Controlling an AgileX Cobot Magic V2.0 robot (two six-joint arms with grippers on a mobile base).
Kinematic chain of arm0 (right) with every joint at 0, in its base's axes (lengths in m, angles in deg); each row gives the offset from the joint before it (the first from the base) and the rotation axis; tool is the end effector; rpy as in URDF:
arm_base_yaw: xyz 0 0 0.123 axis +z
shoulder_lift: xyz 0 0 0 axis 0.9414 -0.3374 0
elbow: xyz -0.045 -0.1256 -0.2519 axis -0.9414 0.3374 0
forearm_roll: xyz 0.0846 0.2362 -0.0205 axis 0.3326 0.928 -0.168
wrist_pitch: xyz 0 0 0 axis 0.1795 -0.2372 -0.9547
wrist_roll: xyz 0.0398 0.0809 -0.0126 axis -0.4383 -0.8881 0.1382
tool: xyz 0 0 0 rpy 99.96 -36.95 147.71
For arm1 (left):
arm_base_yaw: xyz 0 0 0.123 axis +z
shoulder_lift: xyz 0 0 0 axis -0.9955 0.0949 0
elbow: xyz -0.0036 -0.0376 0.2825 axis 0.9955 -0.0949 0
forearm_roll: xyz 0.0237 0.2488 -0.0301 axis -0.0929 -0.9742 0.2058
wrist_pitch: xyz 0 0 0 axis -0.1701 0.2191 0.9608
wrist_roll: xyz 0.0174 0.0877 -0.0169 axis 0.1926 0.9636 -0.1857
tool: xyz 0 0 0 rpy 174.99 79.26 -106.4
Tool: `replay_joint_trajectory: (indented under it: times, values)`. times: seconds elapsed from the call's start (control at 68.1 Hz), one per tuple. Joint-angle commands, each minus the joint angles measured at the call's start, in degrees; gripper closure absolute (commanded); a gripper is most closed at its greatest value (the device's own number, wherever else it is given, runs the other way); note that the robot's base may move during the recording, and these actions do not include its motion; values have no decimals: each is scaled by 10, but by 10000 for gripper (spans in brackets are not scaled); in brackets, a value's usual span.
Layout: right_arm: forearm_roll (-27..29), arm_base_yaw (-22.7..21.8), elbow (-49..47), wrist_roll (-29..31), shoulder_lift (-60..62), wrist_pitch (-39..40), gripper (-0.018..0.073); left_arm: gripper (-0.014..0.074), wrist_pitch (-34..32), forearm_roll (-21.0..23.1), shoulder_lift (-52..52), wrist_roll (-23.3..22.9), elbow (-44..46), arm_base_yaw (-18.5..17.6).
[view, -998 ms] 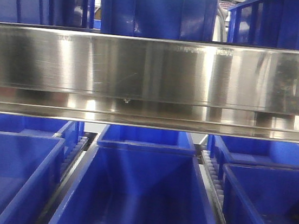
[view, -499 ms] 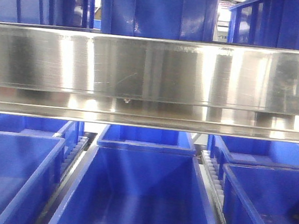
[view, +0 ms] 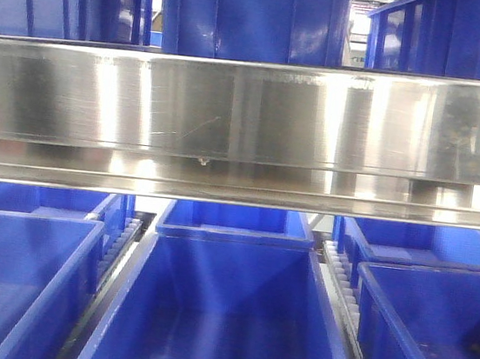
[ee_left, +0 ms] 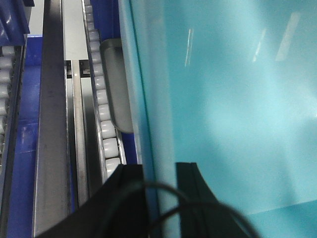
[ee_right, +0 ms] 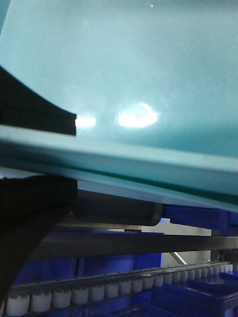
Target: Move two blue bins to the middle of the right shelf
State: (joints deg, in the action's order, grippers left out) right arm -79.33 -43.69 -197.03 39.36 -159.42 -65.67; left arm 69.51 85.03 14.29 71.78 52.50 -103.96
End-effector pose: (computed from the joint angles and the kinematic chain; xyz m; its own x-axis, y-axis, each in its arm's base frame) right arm 0.2933 0.1412 0.4957 -0.5316 -0.0435 -0.8459 -0.3041 0.9419 0.1426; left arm 0.2992 -0.1144 0.4822 -0.6194 0.0743 -0.7815 0.3196 0.9332 -0.1646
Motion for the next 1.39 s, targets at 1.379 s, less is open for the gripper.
replay_joint_trajectory:
  times: [1.379]
  values:
    - [4,-1,-9,-6,7,44,715,707,-52,41,-17,5,13,-3]
